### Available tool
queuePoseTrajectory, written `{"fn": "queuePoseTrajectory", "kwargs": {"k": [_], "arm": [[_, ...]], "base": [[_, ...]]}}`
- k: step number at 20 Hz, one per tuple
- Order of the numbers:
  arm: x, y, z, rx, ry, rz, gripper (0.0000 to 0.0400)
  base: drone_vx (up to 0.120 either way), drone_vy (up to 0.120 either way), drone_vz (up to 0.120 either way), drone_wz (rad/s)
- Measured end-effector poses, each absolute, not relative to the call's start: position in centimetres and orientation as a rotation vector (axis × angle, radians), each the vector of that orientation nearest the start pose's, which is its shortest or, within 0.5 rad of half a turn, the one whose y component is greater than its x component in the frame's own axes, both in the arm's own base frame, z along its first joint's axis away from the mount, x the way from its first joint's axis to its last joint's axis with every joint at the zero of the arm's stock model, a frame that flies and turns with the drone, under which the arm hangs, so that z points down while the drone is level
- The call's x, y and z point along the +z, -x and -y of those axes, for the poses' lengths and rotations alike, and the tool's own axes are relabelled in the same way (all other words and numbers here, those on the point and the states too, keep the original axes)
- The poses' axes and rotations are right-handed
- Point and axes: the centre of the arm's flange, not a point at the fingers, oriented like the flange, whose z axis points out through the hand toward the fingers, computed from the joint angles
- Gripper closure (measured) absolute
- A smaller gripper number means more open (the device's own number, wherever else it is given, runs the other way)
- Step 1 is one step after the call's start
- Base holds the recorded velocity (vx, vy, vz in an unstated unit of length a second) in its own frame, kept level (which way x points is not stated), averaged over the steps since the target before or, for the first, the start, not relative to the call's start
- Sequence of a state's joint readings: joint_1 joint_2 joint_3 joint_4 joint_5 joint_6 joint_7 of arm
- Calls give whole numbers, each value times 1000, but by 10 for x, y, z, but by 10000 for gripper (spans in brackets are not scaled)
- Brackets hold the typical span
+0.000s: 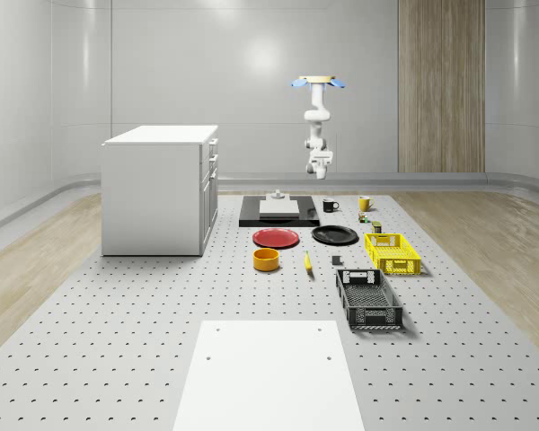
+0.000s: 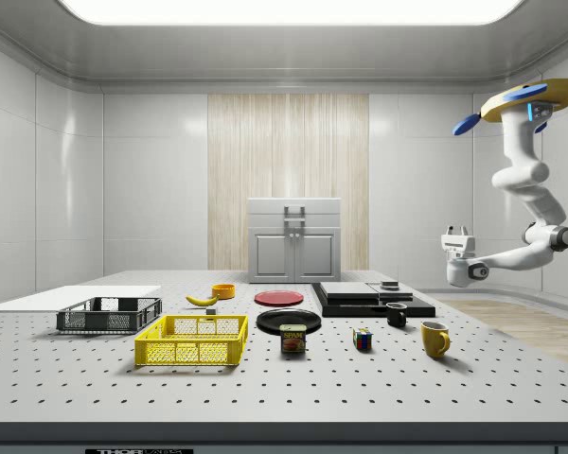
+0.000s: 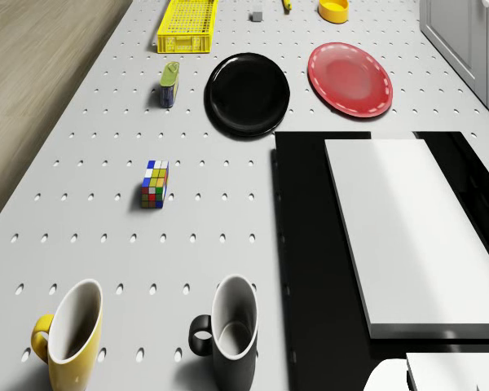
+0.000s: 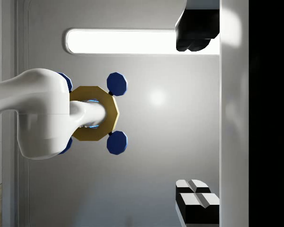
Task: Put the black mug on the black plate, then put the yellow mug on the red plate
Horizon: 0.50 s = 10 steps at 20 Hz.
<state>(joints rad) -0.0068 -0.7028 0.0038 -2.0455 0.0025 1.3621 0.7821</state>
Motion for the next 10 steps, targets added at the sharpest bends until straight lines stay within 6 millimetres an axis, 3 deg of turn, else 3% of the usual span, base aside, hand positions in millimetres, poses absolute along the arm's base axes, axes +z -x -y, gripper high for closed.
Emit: {"fn": "queuePoseTrajectory", "kwargs": {"k": [2,4,10], "arm": [[690,-304,0,-30,2895,-1199,0],[691,-304,0,-33,2895,-1199,0],[691,-304,0,-40,2893,-1198,0]], "base": [[120,-100,0,0],[40,0,0,0],[120,0,0,0]]}}
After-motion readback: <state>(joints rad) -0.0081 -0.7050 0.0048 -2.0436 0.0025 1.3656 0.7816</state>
